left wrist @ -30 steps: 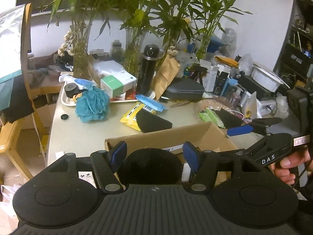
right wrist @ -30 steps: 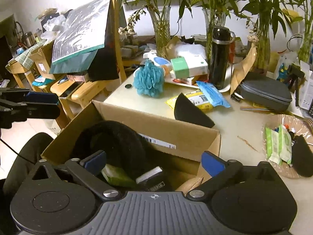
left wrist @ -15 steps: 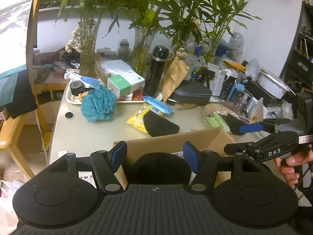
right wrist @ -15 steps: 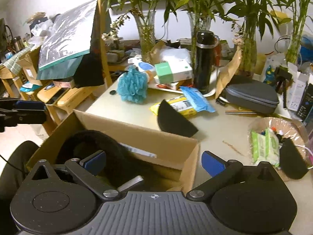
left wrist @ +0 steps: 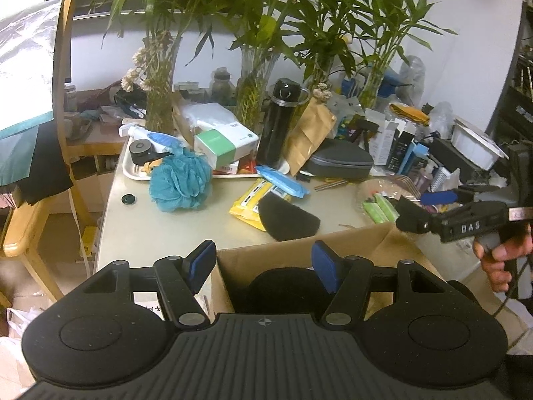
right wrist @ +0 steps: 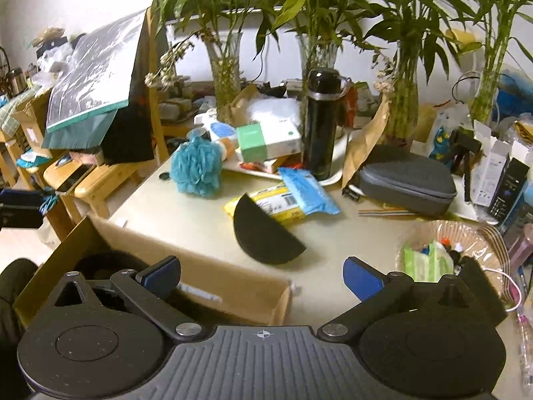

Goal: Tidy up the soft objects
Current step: 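Move the right tool to the black foam pad while the left tool nears the loofah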

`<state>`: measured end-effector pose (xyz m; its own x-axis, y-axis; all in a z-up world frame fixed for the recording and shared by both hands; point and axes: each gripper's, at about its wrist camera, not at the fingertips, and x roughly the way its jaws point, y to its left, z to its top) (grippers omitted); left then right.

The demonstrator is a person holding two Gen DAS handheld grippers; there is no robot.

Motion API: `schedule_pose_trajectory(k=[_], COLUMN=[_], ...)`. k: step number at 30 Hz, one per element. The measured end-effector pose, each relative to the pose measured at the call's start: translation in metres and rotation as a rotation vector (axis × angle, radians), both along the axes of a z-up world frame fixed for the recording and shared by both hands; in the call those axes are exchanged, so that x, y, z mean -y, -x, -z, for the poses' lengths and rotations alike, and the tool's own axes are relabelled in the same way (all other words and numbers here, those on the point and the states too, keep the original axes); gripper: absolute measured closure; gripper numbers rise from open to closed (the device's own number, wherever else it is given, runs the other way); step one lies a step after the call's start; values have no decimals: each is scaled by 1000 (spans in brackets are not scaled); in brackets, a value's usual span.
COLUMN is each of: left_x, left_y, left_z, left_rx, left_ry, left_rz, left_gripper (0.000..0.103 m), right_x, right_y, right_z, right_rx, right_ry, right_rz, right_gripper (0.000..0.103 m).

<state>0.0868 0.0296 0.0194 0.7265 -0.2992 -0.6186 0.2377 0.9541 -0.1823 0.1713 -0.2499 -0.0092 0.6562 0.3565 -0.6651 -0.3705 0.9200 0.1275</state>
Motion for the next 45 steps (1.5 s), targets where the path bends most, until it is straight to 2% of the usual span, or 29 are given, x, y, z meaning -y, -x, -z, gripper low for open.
schedule_pose_trajectory(k=[2,12,25,37,45], left_x=[0,-12,-29,-42,-51], left_y=[-1,-11,-30,-41,-46], left_z=[1,9,17,26,36], left_rx=[1,-8,-33,-50,-78], left_ry=[-2,-27,-53,-57,-60], left_rz=[-2,-27,-73,-111,-128], left_gripper=[41,41,41,41,41], right_x=[5,13,20,6,-13], right_y=[-5,-35,-82,-123,-150], right_z=[0,13,32,63,95], right_rx=[12,49,10,-13,-60], right_ry=[-16,53,61,90,123], right_rz=[3,-30,-95,-213,-339], right_gripper=[0,0,0,0,0])
